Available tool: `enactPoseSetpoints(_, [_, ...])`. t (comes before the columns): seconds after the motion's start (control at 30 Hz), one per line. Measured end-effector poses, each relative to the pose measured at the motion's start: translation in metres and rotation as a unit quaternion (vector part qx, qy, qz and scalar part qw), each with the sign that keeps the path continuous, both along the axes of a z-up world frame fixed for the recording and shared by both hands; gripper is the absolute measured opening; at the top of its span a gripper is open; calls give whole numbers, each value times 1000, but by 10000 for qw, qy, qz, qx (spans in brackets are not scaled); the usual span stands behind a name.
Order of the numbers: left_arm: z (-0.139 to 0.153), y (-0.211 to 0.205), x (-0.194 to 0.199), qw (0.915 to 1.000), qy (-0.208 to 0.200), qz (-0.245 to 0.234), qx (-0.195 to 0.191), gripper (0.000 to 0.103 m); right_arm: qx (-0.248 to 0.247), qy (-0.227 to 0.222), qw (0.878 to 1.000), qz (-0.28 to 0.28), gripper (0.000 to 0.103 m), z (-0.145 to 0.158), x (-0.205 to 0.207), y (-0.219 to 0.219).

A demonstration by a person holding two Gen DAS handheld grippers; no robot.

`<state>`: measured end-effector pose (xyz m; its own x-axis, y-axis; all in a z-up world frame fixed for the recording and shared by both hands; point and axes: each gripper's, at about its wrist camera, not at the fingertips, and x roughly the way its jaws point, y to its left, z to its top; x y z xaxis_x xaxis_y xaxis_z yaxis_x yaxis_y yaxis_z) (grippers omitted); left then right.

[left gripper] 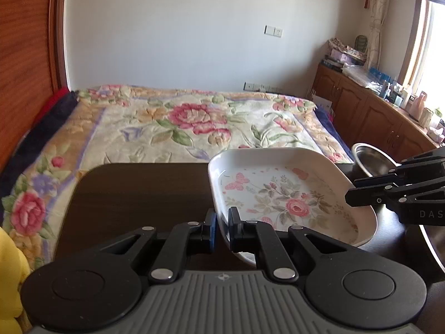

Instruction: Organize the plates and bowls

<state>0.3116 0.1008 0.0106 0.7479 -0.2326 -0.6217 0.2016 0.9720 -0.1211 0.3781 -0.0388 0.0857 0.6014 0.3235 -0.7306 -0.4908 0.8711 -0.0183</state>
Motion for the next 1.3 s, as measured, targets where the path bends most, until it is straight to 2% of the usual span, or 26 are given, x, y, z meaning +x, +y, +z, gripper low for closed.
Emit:
enactPoseSetpoints(0.83, [53,-17,-125,9974,-703,-38,166,10,353,-538,9979,68,16,31,-98,-26])
enactPoseSetpoints(1.3, [65,-22,-169,9956,-907,-129,171,10,407,-816,9958,45,16,40,-138,-38])
